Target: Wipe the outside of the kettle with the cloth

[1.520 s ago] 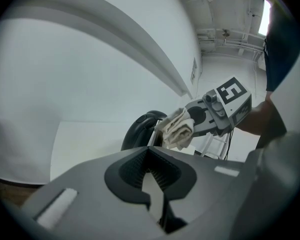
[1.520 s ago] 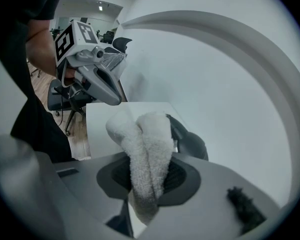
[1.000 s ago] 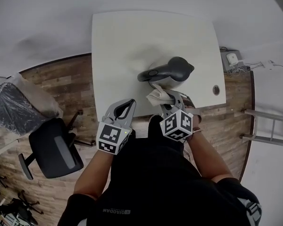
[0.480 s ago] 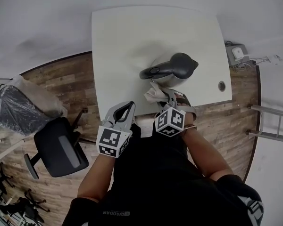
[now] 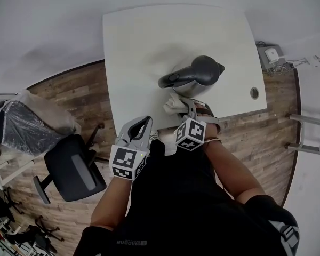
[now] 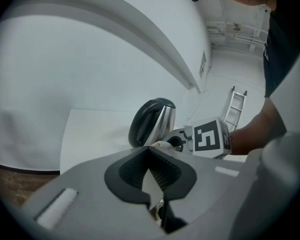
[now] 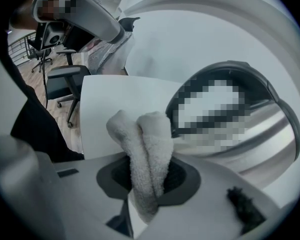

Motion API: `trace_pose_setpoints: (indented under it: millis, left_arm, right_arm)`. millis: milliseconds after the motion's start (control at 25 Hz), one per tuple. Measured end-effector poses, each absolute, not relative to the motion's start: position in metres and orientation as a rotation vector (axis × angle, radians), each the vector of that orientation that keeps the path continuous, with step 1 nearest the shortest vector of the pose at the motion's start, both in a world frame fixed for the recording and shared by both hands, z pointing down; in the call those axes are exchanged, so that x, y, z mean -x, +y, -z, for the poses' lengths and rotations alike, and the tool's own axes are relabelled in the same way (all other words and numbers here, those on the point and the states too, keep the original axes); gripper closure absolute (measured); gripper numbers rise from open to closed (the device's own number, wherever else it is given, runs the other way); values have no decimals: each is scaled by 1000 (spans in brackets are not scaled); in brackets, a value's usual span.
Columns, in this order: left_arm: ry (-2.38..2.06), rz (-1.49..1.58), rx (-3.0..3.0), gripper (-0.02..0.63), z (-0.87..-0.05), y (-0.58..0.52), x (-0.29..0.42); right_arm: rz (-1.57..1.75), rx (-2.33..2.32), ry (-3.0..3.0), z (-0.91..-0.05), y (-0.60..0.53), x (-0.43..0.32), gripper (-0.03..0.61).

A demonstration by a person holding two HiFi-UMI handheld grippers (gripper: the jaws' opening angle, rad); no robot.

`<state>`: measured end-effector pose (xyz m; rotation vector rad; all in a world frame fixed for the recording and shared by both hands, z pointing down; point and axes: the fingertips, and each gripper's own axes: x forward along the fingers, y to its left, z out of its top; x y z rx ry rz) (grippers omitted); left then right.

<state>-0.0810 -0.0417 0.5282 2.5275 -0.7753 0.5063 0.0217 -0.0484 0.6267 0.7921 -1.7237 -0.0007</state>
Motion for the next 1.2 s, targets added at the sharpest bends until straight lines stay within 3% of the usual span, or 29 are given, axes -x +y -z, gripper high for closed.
trace_pose_setpoints:
  millis: [720, 1200]
  left_arm:
    - [-799, -488, -2554, 607, -506, -41, 80]
    - [-698, -409, -2709, 607, -464, -40, 46]
  right_arm:
    - [47, -842, -1832, -583, -29, -18, 485]
    - [-617, -1294, -2389, -473, -14, -45, 485]
